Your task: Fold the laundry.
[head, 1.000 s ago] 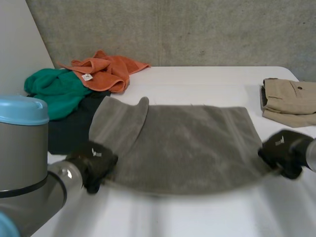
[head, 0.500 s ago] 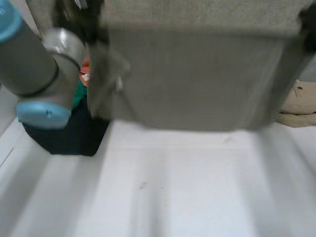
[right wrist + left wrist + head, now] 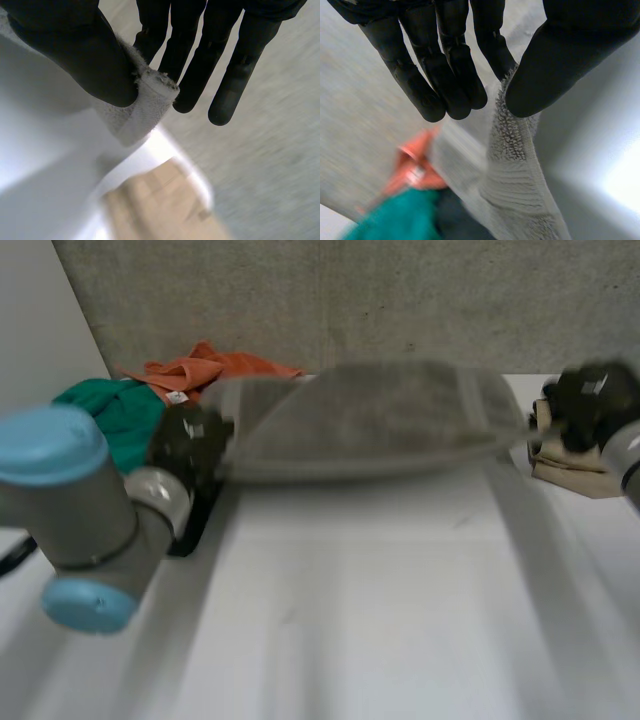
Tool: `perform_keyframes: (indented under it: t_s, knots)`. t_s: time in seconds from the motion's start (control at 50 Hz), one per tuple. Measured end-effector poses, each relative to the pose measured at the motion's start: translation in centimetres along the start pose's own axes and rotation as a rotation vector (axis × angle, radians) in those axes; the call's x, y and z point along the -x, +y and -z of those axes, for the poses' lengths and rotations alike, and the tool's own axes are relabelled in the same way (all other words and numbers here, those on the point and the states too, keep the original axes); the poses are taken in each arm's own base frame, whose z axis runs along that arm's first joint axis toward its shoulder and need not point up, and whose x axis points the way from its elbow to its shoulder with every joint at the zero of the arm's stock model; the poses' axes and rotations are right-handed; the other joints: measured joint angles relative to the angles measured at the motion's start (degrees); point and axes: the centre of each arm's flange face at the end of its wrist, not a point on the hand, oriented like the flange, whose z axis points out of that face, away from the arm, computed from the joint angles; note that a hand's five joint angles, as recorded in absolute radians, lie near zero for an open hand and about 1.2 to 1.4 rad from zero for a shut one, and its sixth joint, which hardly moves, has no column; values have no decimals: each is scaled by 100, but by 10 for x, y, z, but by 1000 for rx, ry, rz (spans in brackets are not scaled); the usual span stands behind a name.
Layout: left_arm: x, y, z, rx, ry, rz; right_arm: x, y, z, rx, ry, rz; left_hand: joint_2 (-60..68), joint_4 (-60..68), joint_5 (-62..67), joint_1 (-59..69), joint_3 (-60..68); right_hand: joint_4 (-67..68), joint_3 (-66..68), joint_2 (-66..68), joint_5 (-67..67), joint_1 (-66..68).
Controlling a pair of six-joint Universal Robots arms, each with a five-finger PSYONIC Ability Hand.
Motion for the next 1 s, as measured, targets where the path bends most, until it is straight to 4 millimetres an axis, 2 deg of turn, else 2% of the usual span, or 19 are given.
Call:
perform_keyframes:
  t_s: [0.1, 0.16, 0.18, 0.2, 0.3, 0.62, 0.7, 0.74, 0.82, 0.94, 1.0]
  knots:
    - [-27, 58, 1, 113, 70, -33, 25, 47, 1, 132, -98, 0, 0, 0, -1, 0, 0, 0, 0, 0, 0, 0]
    - [-33, 76, -2, 132, 75, -46, 30, 62, 1, 175, -122, -3, -1, -2, -1, -2, -2, 0, 0, 0, 0, 0]
    - [-34, 81, -5, 132, 69, -50, 31, 65, 1, 185, -125, -4, -515, -445, -339, -310, -487, 0, 0, 0, 0, 0]
    - [-33, 86, -9, 128, 56, -54, 30, 69, 0, 201, -129, -7, -1236, -1224, -1098, -1143, -1179, 0, 0, 0, 0, 0]
    - [-23, 94, -20, 103, -4, -54, 25, 75, -1, 226, -123, -17, -2342, -2328, -2211, -2147, -2265, 0, 0, 0, 0, 0]
    - [5, 98, -25, 115, -90, -9, 16, 78, -2, 239, -104, -29, -2418, -2412, -2307, -2172, -2356, 0, 0, 0, 0, 0]
    - [11, 98, -23, 120, -98, -5, 16, 78, -2, 239, -103, -30, -609, -657, -617, -232, -582, 0, 0, 0, 0, 0]
    - [16, 95, -19, 121, -103, -6, 15, 77, -1, 243, -104, -29, -39, -38, -118, 38, -35, 0, 0, 0, 0, 0]
    - [21, 87, -8, 127, -100, -18, 12, 75, 1, 256, -112, -26, -8, -20, -118, 39, -6, 0, 0, 0, 0, 0]
    - [19, 68, 43, 246, -9, -99, 2, 71, 18, 349, -192, 37, -7, -19, -118, 39, -6, 0, 0, 0, 0, 0]
    - [11, 62, 79, 360, 95, -169, -3, 72, 40, 462, -310, 123, -7, -15, -118, 39, -6, 0, 0, 0, 0, 0]
